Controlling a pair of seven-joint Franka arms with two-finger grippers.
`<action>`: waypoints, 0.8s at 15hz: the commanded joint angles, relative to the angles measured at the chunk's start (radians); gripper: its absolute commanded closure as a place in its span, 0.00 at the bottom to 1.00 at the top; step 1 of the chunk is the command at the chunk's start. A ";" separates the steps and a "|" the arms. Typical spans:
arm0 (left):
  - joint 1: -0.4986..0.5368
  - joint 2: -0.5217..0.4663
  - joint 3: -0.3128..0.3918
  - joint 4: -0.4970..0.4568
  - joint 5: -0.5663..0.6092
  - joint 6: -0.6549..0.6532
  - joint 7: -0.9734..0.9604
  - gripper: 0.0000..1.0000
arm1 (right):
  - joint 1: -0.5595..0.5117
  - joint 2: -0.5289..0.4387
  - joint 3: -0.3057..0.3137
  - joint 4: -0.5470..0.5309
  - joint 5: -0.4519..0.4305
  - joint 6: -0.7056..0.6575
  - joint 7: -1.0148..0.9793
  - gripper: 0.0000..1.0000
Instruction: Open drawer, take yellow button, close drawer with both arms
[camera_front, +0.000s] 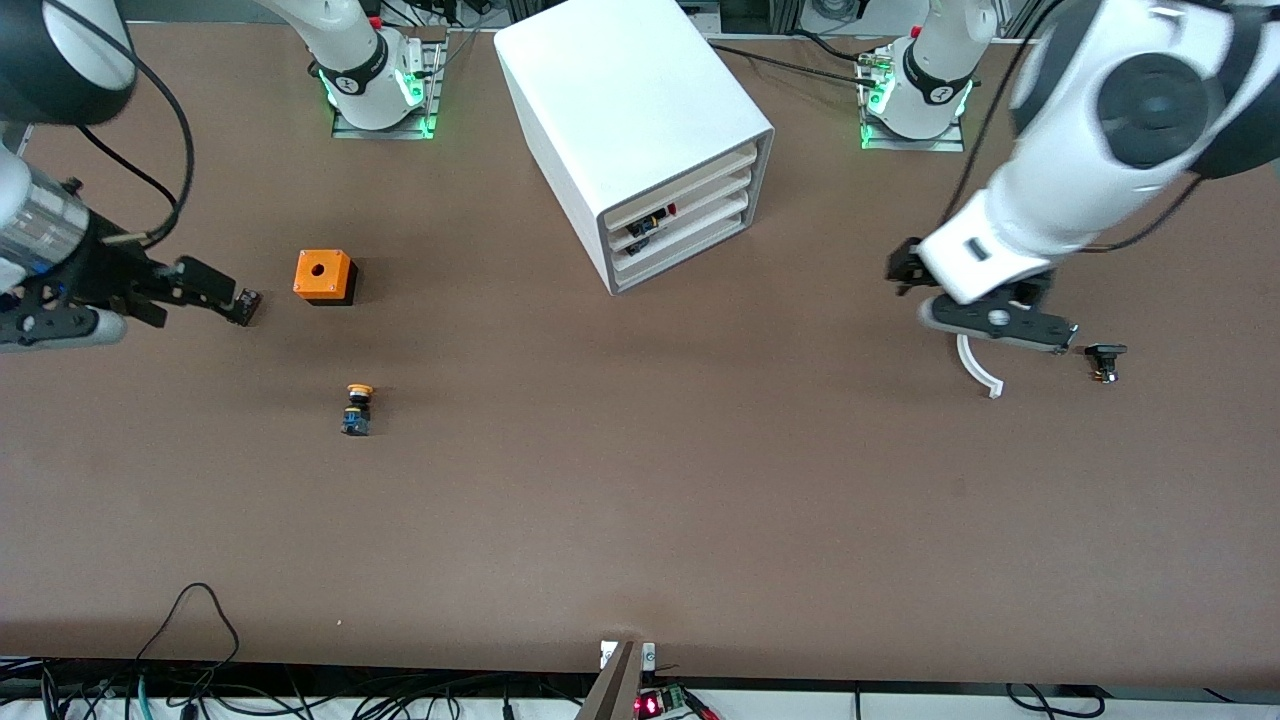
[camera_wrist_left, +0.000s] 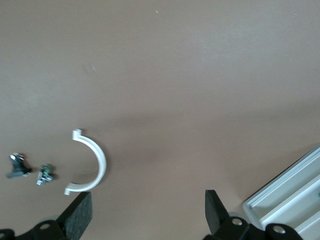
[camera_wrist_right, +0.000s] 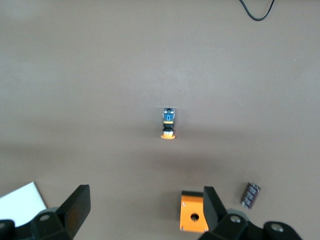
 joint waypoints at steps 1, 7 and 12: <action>-0.065 -0.146 0.169 -0.151 -0.061 0.084 0.158 0.00 | 0.009 0.011 0.009 0.104 -0.063 -0.090 0.021 0.00; -0.102 -0.205 0.274 -0.211 -0.099 0.126 0.096 0.00 | 0.024 -0.032 0.017 0.092 -0.082 -0.107 0.086 0.00; -0.102 -0.195 0.263 -0.164 -0.094 0.029 0.090 0.00 | 0.034 -0.101 0.030 -0.026 -0.120 0.022 0.100 0.00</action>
